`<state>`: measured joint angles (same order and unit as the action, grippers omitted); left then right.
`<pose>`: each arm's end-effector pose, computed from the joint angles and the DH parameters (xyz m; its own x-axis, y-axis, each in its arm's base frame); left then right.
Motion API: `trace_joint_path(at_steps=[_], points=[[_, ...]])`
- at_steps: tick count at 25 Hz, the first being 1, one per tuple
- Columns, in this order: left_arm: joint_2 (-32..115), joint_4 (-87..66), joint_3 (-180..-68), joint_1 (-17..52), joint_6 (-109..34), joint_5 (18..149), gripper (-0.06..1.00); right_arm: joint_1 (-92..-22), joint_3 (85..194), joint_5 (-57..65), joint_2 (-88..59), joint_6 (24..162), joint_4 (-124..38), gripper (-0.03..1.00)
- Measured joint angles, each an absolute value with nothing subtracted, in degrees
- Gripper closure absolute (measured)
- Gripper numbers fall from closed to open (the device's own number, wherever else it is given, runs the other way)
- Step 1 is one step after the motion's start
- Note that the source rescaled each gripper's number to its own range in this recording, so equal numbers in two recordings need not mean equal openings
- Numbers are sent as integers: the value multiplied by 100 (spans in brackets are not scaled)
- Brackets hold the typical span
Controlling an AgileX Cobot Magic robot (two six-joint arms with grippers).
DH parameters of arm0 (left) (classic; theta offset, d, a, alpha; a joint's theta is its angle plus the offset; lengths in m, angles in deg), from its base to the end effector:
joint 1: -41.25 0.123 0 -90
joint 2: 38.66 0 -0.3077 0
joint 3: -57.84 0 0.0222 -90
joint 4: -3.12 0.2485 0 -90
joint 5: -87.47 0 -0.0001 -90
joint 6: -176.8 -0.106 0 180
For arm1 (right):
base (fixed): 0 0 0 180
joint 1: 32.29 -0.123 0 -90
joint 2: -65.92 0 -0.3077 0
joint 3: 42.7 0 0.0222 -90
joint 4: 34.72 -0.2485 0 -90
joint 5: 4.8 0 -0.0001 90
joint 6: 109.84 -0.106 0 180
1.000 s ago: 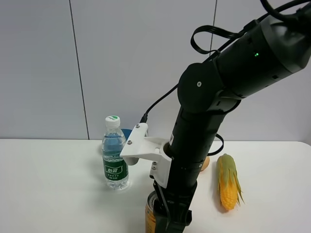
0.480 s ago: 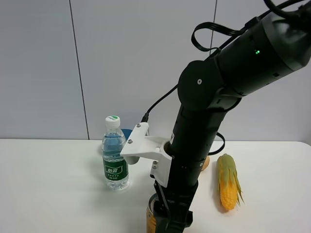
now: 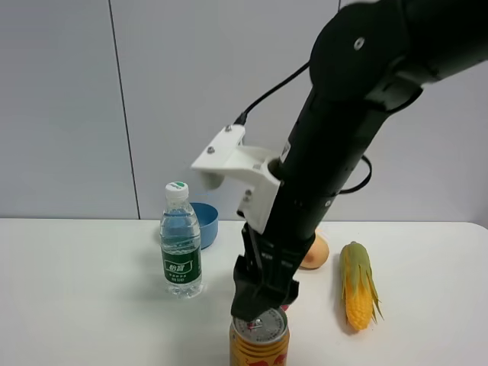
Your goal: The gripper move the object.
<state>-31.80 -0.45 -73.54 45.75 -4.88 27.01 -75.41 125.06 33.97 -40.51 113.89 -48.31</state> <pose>-0.0176 -0.0072 0.2726 -0.4353 -0.0357 -0.8996 -0.0304 0.9992 -0.0249 0.2500 0.2555 0.2221 -0.1697 -0.8980 -0.4059 -0.9679 0.2294 -0.1030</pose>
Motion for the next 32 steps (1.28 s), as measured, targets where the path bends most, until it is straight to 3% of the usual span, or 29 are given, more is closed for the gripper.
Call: trace_joint_path(at_steps=[6, 10, 13, 17, 23, 32], points=[[-3180, -45, -7354, 4575, -483, 2701, -6, -7541, 12506, 3409, -2993, 10861, -4508, 73], [-3180, -45, -7354, 4575, -483, 2701, -6, -7541, 12506, 3318, -2098, 10467, -4135, 47], [-3180, -45, -7354, 4575, -483, 2701, -6, -7541, 12506, 3280, -1468, 9909, -3596, 36], [-3180, -45, -7354, 4575, -483, 2701, -6, -7545, 12506, 3642, -736, 8769, -2563, 34], [-3180, -45, -7354, 4575, -483, 2701, -6, -7545, 12506, 5110, 319, 6902, -1061, 34], [-3180, -45, -7354, 4575, -483, 2701, -6, -7505, 11301, 5930, 2243, 6083, -900, 37]])
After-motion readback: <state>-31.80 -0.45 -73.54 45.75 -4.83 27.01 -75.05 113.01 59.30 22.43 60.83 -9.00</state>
